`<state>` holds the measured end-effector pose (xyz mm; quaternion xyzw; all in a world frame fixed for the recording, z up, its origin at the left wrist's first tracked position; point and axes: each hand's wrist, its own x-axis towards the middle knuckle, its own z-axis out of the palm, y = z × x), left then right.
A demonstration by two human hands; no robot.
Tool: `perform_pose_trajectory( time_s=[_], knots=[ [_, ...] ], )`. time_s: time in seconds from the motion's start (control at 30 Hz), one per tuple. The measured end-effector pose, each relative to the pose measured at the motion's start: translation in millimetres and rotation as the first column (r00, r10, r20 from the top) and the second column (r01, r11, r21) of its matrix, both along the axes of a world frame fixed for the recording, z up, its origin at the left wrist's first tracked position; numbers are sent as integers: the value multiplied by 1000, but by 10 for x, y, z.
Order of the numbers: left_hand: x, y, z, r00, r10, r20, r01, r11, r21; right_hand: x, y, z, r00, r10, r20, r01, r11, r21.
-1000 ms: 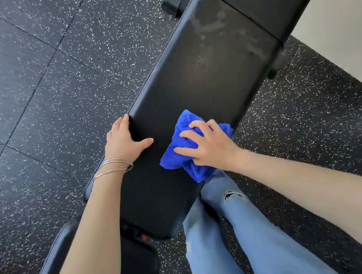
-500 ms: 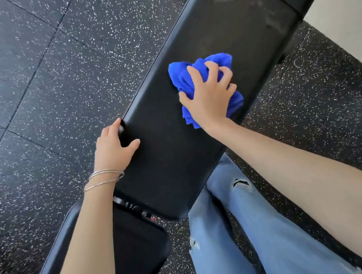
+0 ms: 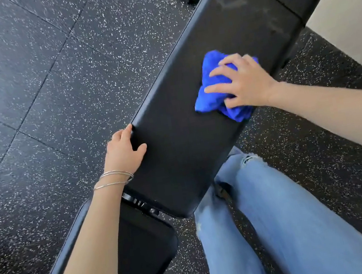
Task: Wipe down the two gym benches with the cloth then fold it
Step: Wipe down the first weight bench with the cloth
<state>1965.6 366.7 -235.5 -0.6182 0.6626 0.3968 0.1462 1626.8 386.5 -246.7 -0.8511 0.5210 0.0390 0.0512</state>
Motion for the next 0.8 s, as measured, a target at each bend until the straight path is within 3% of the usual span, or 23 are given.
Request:
perform_pose_trajectory(
  time_s=[0.03, 0.1, 0.13, 0.17, 0.2, 0.27, 0.33, 0.4, 0.47, 0.53, 0.6, 0.7, 0.8],
  knots=[
    [-11, 4, 6, 1000, -1, 14, 1, 1000, 1, 0, -58, 6, 952, -306, 8, 305, 952, 7],
    [-59, 14, 12, 999, 18, 40, -18, 1000, -2, 162, -190, -9, 604, -797, 15, 796, 604, 52],
    [-92, 22, 19, 998, 31, 51, -31, 1000, -1, 307, -260, 0, 445, -895, 18, 893, 445, 71],
    [-125, 31, 22, 998, 40, 55, -40, 999, -7, 460, -317, 12, 363, -932, 17, 928, 363, 78],
    [-160, 39, 23, 998, 44, 50, -43, 999, -25, 597, -345, 21, 343, -939, 20, 936, 343, 81],
    [-245, 38, 19, 999, 42, 18, -41, 996, -81, 790, -268, -1, 407, -914, 10, 909, 406, 97],
    [-347, 8, 7, 999, 45, -1, -45, 991, -123, 876, -66, -5, 594, -804, 30, 801, 594, 75],
    [-470, -36, -18, 999, 54, 6, -52, 988, -143, 816, 152, 0, 833, -547, 81, 548, 836, 13],
    [-600, -79, -41, 998, 50, 33, -44, 987, -154, 588, 275, 1, 979, -195, 66, 197, 980, -37],
    [-739, -118, -51, 998, 38, 58, -28, 987, -159, 284, 297, 11, 994, 113, 0, -113, 994, 1],
    [-898, -153, -48, 996, 45, 76, -33, 987, -160, -42, 261, 34, 944, 324, -68, -319, 945, 75],
    [-1126, -223, -35, 994, 64, 85, -50, 985, -163, -547, 118, 82, 927, 353, -122, -340, 933, 120],
    [-1311, -340, -32, 994, 54, 98, -36, 984, -173, -1057, -51, 97, 996, -1, -85, 4, 999, 40]
  ],
)
